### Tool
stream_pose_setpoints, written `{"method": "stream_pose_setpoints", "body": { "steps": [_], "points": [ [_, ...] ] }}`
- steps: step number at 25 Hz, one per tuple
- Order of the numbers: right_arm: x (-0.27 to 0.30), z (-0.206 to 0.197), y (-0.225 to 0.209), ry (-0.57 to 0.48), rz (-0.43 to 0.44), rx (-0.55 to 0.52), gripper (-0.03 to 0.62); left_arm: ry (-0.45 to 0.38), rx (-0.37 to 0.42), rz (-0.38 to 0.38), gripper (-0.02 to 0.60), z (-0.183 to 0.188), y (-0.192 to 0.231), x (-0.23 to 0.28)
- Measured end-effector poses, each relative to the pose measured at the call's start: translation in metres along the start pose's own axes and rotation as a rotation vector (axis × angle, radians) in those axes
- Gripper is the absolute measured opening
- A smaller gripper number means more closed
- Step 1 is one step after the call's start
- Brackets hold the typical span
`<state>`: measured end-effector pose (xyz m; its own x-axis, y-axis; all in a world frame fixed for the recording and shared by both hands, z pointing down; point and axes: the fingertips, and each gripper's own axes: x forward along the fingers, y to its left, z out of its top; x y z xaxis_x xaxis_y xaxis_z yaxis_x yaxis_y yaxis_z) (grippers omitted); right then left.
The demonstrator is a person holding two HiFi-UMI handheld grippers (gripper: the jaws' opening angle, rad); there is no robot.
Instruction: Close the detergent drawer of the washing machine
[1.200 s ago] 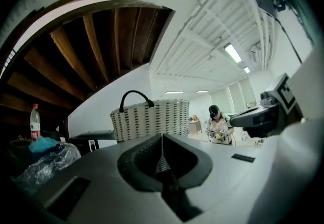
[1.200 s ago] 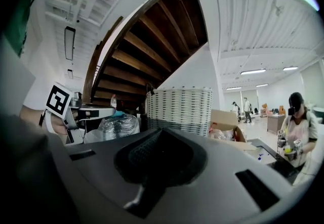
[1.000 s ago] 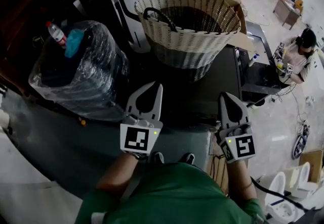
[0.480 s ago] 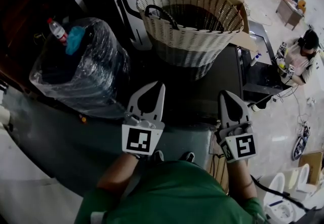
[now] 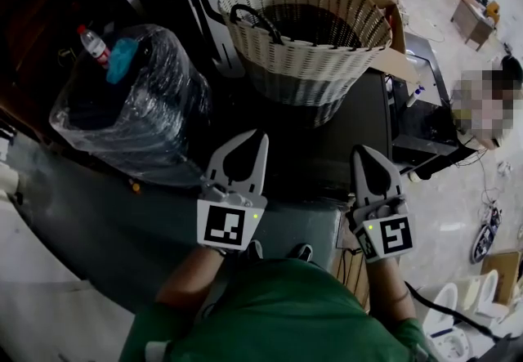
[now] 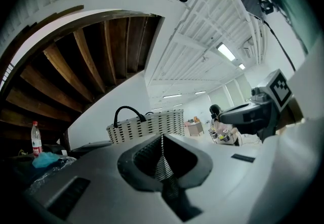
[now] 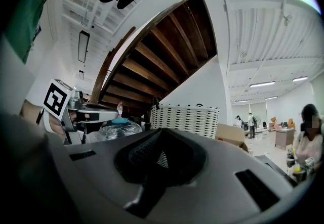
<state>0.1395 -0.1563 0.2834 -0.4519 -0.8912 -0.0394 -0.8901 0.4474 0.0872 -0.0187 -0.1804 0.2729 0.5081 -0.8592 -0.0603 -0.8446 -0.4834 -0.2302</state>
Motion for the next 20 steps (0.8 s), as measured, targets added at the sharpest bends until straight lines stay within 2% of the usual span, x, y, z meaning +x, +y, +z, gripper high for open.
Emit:
{"method": "stream_pose_setpoints", "body": {
  "steps": [7, 11, 14, 20],
  "points": [
    [-0.006, -0.009, -0.007, 0.02, 0.014, 0.004, 0.018, 0.007, 0.004, 0.03, 0.023, 0.0, -0.008, -0.002],
    [-0.01, -0.006, -0.011, -0.01, 0.022, 0.0, 0.018, 0.015, -0.002, 0.05, 0.023, -0.003, -0.012, -0.004],
    [-0.012, -0.012, -0.016, 0.026, 0.029, -0.006, 0.018, 0.021, -0.001, 0.065, 0.023, -0.005, -0.015, -0.003],
    [-0.015, -0.015, -0.025, 0.003, 0.055, 0.003, 0.018, 0.033, -0.018, 0.083, 0.023, -0.006, -0.024, 0.0]
  ]
}}
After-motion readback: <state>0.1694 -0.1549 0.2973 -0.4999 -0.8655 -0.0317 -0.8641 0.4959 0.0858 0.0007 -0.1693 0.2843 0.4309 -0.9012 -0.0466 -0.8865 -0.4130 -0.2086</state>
